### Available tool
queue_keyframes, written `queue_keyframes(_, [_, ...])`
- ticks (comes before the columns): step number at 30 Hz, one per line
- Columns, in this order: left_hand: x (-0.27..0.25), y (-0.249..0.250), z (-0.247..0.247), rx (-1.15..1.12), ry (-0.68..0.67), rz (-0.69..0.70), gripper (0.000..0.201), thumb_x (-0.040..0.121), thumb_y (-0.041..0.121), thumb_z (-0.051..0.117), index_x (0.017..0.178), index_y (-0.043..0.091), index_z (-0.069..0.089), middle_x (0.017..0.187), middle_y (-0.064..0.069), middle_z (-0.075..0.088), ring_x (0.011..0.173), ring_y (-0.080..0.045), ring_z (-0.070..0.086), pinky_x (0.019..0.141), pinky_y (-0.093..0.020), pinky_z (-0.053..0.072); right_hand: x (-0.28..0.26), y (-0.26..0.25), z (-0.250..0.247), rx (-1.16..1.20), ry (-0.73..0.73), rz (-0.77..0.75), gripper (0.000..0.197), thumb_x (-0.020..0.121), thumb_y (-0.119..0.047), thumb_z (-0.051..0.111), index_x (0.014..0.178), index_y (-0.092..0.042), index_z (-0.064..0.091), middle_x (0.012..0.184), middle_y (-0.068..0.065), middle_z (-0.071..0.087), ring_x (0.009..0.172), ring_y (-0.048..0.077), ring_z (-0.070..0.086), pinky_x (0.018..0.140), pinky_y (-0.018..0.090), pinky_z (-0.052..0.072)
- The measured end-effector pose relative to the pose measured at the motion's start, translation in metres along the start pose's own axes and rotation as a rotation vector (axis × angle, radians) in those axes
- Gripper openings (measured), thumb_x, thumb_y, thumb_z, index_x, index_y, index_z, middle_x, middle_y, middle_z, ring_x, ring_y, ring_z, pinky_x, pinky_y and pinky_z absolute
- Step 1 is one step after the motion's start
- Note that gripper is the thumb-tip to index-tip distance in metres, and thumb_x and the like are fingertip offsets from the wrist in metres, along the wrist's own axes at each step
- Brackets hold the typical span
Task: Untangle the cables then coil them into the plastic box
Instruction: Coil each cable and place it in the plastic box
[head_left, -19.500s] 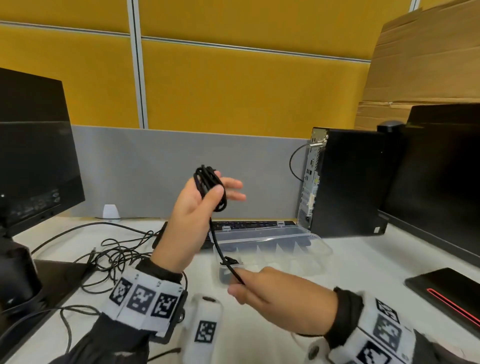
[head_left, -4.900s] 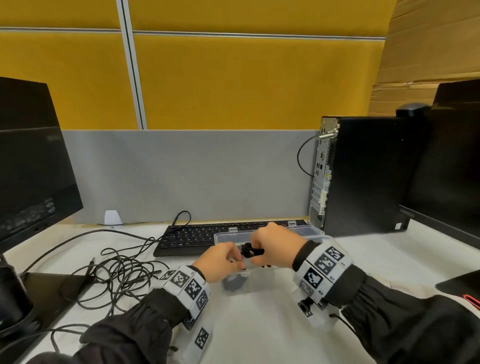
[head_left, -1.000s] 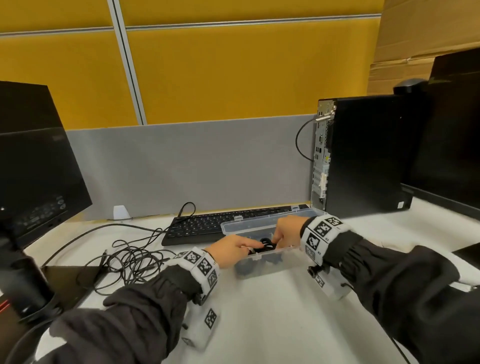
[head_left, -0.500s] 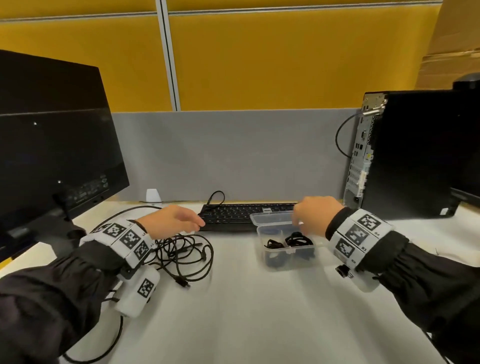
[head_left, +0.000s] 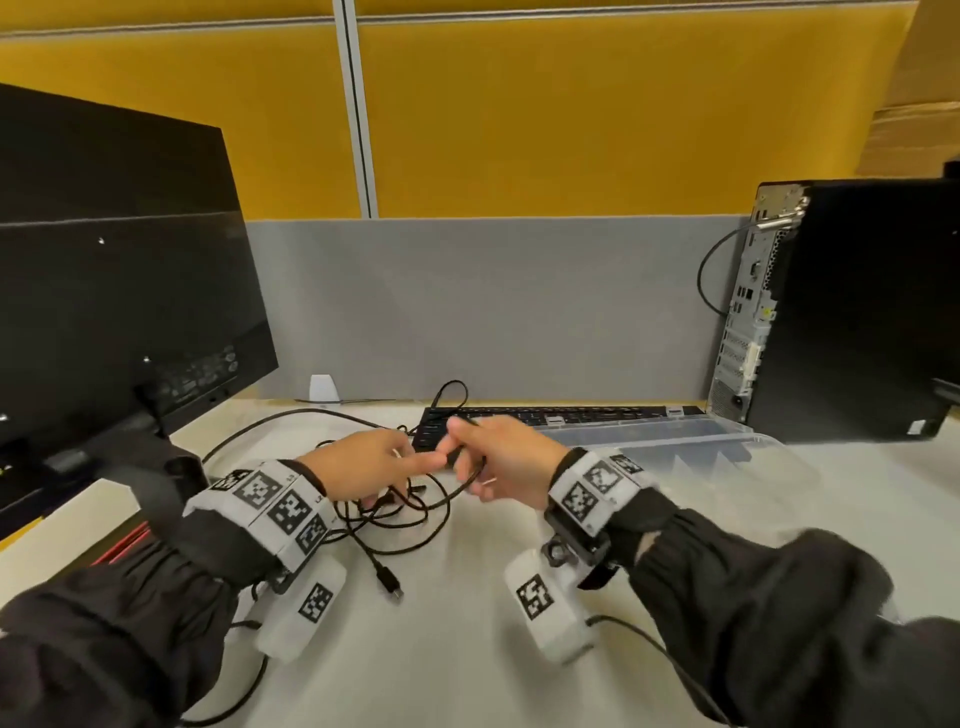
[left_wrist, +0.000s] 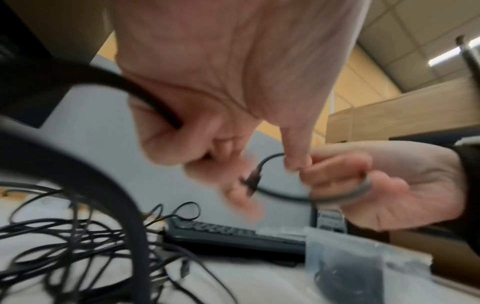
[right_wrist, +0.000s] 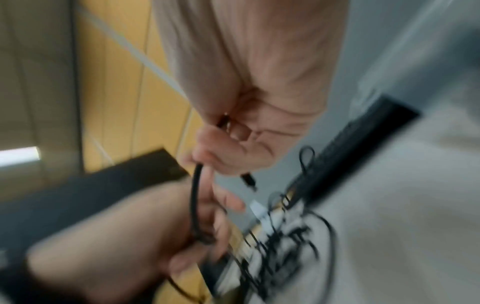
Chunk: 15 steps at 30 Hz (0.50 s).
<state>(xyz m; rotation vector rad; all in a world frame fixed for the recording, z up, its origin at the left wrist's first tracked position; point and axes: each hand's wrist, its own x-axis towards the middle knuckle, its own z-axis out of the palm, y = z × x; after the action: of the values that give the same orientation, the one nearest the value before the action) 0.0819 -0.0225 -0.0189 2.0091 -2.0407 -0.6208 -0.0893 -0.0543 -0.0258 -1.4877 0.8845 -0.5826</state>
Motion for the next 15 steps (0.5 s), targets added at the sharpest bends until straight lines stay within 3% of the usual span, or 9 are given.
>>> queue_keyframes(2, [-0.003,0.012,-0.003,-0.043,0.069,0.087,0.033,0.093,0.046,0.046,0.078,0.019,0.058,0.054,0.012,0.055,0.048,0.000,0.046,0.053,-0.014,0.037,-0.018,-0.017,-0.022,0.198,0.125,-0.167,0.036,0.101,-0.038,0.033,0.079,-0.016,0.051,0.041,-0.006,0.038,0.043,0.013,0.034,0.038,0.018,0.032])
queue_keyframes(4, [-0.007,0.026,-0.007,-0.175,0.094,0.154,0.042,0.097,0.040,0.039,0.067,0.014,0.053,0.039,0.011,0.040,0.035,-0.002,0.036,0.040,-0.009,0.027,-0.039,-0.033,-0.052,0.228,0.246,-0.296,0.039,0.101,-0.042,0.027,0.075,-0.018,0.044,0.040,-0.008,0.028,0.048,0.013,0.025,0.041,0.018,0.029])
queue_keyframes(6, [-0.009,0.037,-0.010,-0.268,0.080,0.208,0.044,0.098,0.041,0.034,0.066,0.013,0.043,0.041,0.011,0.030,0.033,-0.004,0.025,0.038,-0.011,0.024,-0.063,-0.047,-0.083,0.068,0.418,-0.357,0.040,0.101,-0.044,0.024,0.073,-0.021,0.040,0.046,-0.008,0.028,0.048,0.012,0.024,0.046,0.022,0.026])
queue_keyframes(10, [-0.008,0.045,-0.015,-0.158,0.101,0.216,0.045,0.094,0.049,0.034,0.062,0.018,0.034,0.042,0.010,0.025,0.038,-0.006,0.021,0.046,-0.021,0.022,-0.112,-0.062,-0.162,-0.447,0.927,-0.427,0.038,0.100,-0.035,0.032,0.067,-0.019,0.041,0.063,0.000,0.039,0.058,0.017,0.037,0.056,0.032,0.030])
queue_keyframes(12, [-0.007,0.040,-0.019,-0.091,0.120,0.190,0.047,0.091,0.054,0.034,0.060,0.019,0.034,0.044,0.011,0.026,0.041,-0.008,0.023,0.047,-0.022,0.022,-0.144,-0.062,-0.209,-0.771,1.049,-0.342,0.040,0.100,-0.037,0.031,0.076,-0.014,0.053,0.076,0.008,0.052,0.075,0.027,0.051,0.069,0.038,0.039])
queue_keyframes(13, [-0.007,0.038,-0.022,-0.056,0.129,0.179,0.049,0.088,0.061,0.033,0.060,0.021,0.036,0.049,0.012,0.029,0.046,-0.010,0.026,0.050,-0.023,0.022,-0.162,-0.060,-0.232,-0.896,1.101,-0.238,0.042,0.101,-0.039,0.029,0.086,-0.011,0.057,0.083,0.011,0.054,0.083,0.031,0.053,0.075,0.040,0.040])
queue_keyframes(15, [-0.006,0.036,-0.026,0.032,0.147,0.158,0.057,0.077,0.076,0.029,0.068,0.021,0.042,0.065,0.006,0.035,0.060,-0.014,0.033,0.056,-0.026,0.025,-0.193,-0.051,-0.269,-1.092,1.198,0.048,0.045,0.100,-0.043,0.027,0.103,-0.011,0.059,0.087,0.012,0.053,0.082,0.031,0.051,0.077,0.042,0.038])
